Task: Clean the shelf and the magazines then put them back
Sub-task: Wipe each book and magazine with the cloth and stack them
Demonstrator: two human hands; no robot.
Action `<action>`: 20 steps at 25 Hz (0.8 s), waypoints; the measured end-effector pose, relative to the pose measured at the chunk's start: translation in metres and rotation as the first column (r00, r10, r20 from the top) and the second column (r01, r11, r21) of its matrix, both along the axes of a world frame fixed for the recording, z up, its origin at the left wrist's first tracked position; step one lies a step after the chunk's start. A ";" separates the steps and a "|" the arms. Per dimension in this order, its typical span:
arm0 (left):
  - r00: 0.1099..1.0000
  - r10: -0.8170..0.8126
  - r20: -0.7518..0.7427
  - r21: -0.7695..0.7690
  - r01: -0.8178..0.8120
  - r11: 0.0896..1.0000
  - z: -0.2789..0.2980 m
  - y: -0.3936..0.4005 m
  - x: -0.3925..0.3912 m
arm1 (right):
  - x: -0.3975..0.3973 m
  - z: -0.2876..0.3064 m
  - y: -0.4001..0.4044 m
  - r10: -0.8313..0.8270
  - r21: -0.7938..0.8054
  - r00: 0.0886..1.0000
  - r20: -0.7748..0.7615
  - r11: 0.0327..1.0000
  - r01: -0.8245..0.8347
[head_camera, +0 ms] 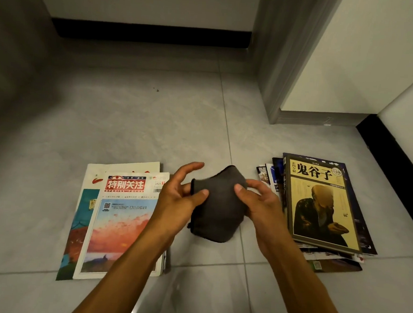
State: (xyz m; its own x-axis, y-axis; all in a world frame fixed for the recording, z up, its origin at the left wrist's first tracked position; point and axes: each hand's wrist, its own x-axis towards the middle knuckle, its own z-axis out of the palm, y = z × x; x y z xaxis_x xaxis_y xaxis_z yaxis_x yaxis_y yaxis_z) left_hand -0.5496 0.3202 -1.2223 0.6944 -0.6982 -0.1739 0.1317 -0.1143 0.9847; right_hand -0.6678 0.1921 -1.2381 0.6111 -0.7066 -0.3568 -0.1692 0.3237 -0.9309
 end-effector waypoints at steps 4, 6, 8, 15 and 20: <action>0.976 -0.209 0.058 0.108 0.202 0.973 -0.010 0.002 0.003 | -0.005 -0.002 -0.004 0.007 -0.190 0.999 0.035 0.982 0.000; 0.961 -0.207 0.181 0.182 0.174 0.968 -0.011 0.001 0.002 | -0.005 -0.002 -0.006 0.077 -0.135 0.991 0.108 0.989 -0.062; 0.978 -0.096 0.186 0.146 0.069 0.987 -0.011 0.000 0.003 | -0.007 -0.003 -0.009 0.282 -0.208 0.959 0.014 0.939 -0.273; 0.947 -0.192 0.259 0.281 0.116 0.953 -0.021 -0.001 0.006 | -0.005 -0.012 -0.015 0.215 -0.497 0.934 -0.286 0.800 -0.336; 0.996 0.086 -0.029 0.203 -0.079 0.976 -0.014 -0.004 0.004 | -0.007 -0.015 0.000 0.294 -0.070 0.953 -0.073 0.952 -0.299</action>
State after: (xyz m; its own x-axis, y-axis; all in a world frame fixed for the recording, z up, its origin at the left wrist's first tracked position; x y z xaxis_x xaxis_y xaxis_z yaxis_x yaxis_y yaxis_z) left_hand -0.5452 0.3161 -1.2358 0.7385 -0.5867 -0.3323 0.1856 -0.2969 0.9367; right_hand -0.6752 0.1923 -1.2536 0.7759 -0.5245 -0.3506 -0.3040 0.1760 -0.9362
